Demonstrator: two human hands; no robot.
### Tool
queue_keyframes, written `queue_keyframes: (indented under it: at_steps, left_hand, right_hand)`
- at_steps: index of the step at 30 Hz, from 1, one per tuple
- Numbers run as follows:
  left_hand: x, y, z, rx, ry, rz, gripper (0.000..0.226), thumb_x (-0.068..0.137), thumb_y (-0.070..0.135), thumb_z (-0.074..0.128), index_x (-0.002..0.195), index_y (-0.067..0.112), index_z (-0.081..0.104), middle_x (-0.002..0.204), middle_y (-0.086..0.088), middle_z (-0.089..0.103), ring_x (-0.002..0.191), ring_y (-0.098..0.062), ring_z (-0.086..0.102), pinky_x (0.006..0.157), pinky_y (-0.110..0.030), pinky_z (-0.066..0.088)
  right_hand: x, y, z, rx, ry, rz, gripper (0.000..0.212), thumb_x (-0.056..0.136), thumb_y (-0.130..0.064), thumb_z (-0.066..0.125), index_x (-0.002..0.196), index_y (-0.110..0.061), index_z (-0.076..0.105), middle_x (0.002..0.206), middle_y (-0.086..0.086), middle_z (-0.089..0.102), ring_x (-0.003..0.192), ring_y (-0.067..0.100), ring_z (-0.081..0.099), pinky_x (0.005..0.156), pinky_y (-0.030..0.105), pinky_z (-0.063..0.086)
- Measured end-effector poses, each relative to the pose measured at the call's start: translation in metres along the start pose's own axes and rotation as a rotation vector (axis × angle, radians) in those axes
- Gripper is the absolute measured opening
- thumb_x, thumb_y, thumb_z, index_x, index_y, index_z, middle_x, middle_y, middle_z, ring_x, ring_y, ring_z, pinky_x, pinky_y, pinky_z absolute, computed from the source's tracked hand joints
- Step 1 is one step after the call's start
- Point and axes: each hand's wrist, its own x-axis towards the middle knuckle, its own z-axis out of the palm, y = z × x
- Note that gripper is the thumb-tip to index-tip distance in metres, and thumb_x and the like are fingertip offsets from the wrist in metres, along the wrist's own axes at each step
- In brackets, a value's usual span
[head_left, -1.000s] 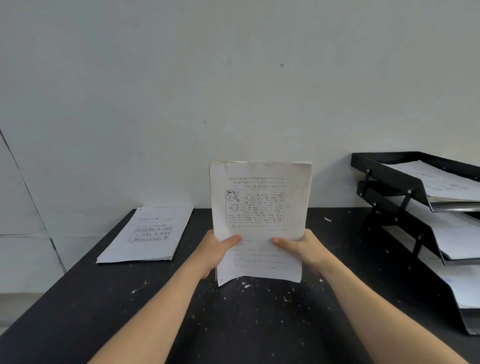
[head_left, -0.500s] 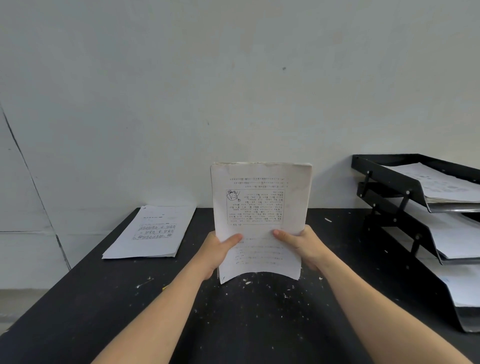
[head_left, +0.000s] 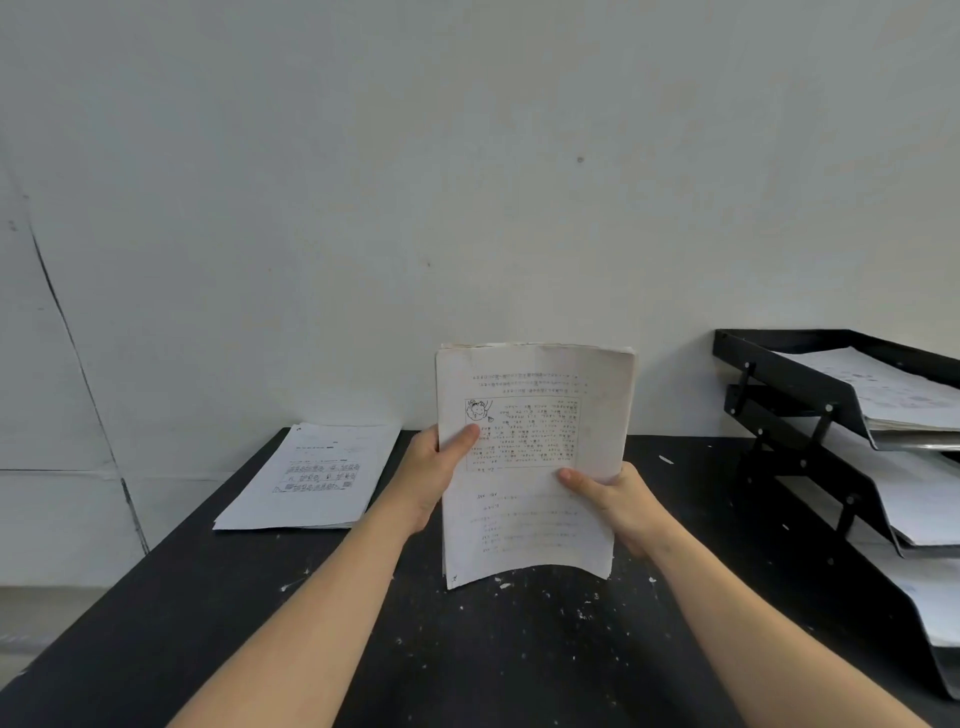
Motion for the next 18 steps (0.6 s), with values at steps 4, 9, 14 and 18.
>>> queue_keyframes:
  at_steps: [4,9,14,18]
  left_hand:
    - [0.0,0.004,0.006,0.002,0.036,0.02,0.015,0.102,0.022,0.059,0.113,0.021,0.07,0.113,-0.001,0.077,0.104,-0.02,0.074,0.092,-0.038,0.057]
    - [-0.004,0.006,0.006,0.013,0.034,0.022,0.015,0.103,0.024,0.057,0.112,0.026,0.07,0.11,0.004,0.078,0.102,-0.015,0.074,0.089,-0.034,0.058]
    - [-0.004,0.007,0.009,0.031,0.016,0.028,0.018,0.103,0.026,0.056,0.115,0.027,0.069,0.112,0.006,0.077,0.104,-0.015,0.073,0.087,-0.031,0.057]
    - [-0.005,0.005,0.008,0.017,0.031,0.03,0.017,0.103,0.025,0.057,0.115,0.026,0.069,0.112,0.003,0.077,0.103,-0.015,0.073,0.084,-0.029,0.057]
  right_hand:
    - [0.0,-0.001,0.0,0.013,0.007,0.011,0.041,0.083,-0.029,0.079,0.12,-0.013,0.072,0.118,0.005,0.077,0.107,0.03,0.075,0.096,0.058,0.058]
    - [-0.001,-0.013,-0.003,0.025,-0.053,0.025,0.05,0.079,-0.027,0.082,0.126,-0.012,0.069,0.123,0.005,0.076,0.11,0.029,0.075,0.097,0.056,0.058]
    - [0.008,-0.049,-0.007,0.143,-0.033,-0.062,0.066,0.074,-0.037,0.091,0.128,-0.007,0.068,0.125,0.013,0.074,0.113,0.034,0.073,0.096,0.054,0.057]
    - [0.013,-0.065,-0.003,0.124,-0.038,-0.073,0.044,0.086,-0.026,0.078,0.125,-0.008,0.07,0.121,0.013,0.076,0.111,0.034,0.074,0.095,0.053,0.058]
